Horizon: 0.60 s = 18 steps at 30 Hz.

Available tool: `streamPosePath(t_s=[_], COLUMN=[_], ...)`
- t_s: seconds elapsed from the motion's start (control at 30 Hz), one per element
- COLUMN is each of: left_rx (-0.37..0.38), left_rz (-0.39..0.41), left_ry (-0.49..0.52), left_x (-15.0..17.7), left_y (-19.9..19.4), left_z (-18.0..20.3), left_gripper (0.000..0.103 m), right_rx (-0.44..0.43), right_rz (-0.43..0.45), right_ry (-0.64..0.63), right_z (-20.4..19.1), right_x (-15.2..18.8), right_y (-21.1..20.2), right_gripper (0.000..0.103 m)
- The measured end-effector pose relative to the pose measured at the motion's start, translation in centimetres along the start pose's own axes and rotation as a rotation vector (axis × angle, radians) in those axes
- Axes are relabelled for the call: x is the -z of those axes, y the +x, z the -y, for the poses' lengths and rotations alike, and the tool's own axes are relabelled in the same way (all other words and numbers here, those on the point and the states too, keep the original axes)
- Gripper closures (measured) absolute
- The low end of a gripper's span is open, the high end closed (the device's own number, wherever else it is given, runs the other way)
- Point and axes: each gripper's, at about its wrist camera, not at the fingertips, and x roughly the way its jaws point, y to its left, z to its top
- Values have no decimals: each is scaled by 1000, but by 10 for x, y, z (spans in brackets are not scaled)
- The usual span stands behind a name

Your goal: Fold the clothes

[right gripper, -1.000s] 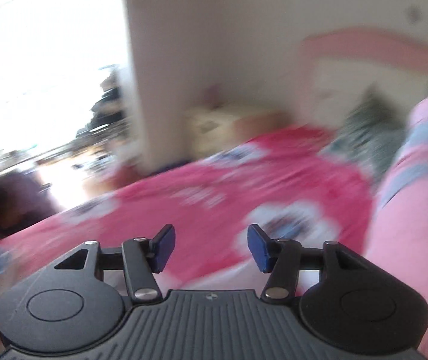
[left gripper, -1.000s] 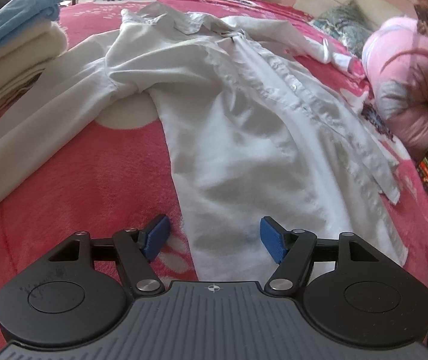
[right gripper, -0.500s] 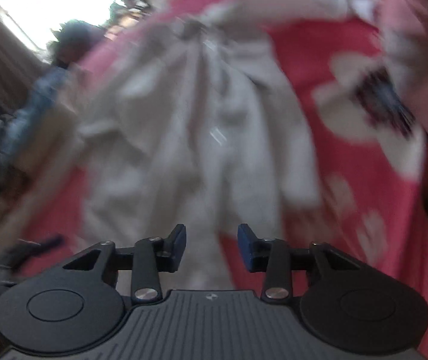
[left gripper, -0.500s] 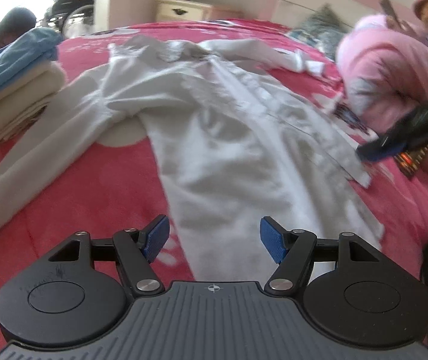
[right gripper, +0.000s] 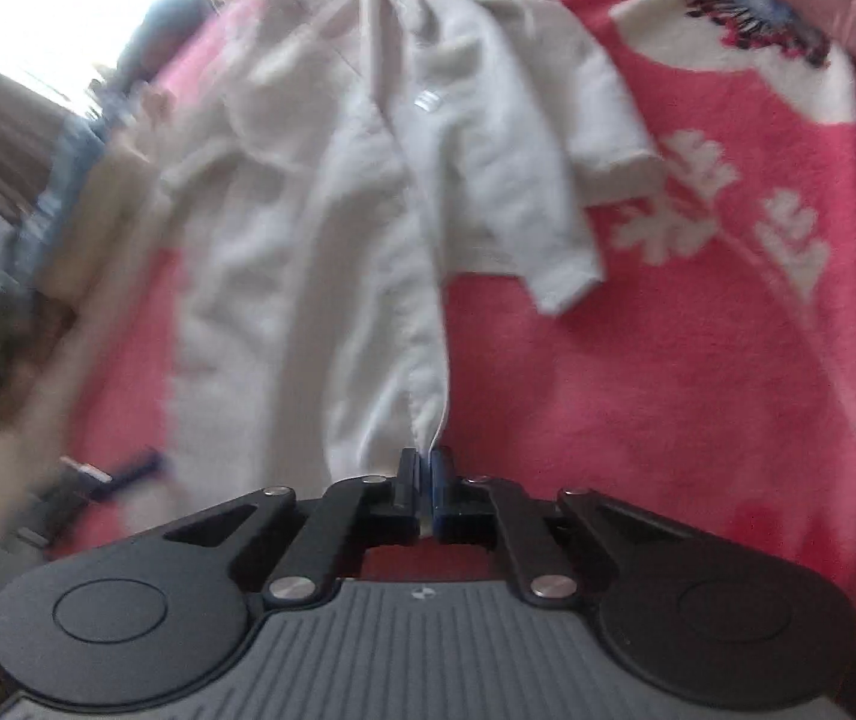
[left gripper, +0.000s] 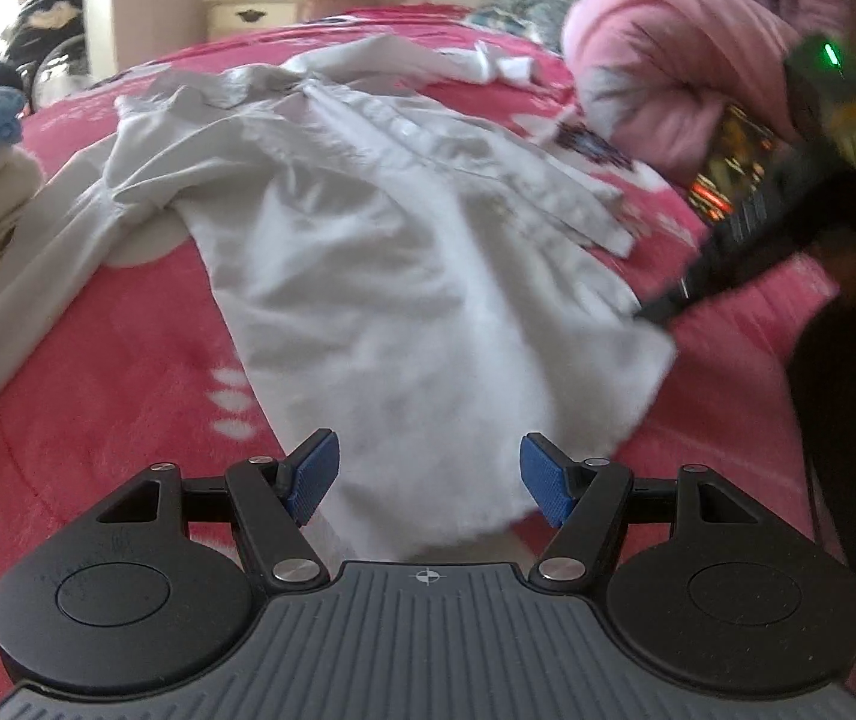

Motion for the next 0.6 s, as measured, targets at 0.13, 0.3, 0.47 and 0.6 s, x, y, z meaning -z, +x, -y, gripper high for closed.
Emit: streamPosePath(t_s=[0.13,0.3,0.47,0.6], left_rx=[17,5,-29,-86], left_rz=[8,38,60,49], left_ry=[39,15,-109,-147], left_x=[0,-9,-20,-20], left_y=[-6,-1,5,9], left_z=[6,7,-10,-22], left_gripper=[35,35,35,39], right_rx=[-195,-360,-416,-438], right_rz=[78,140,169,188], right_ry=[55,44,-10,-26], right_z=[-20,-61,-100,-109], right_x=[-25,-66,-93,-95], right_y=[-19,-21,-15,-18], right_gripper=[99,99,99,99])
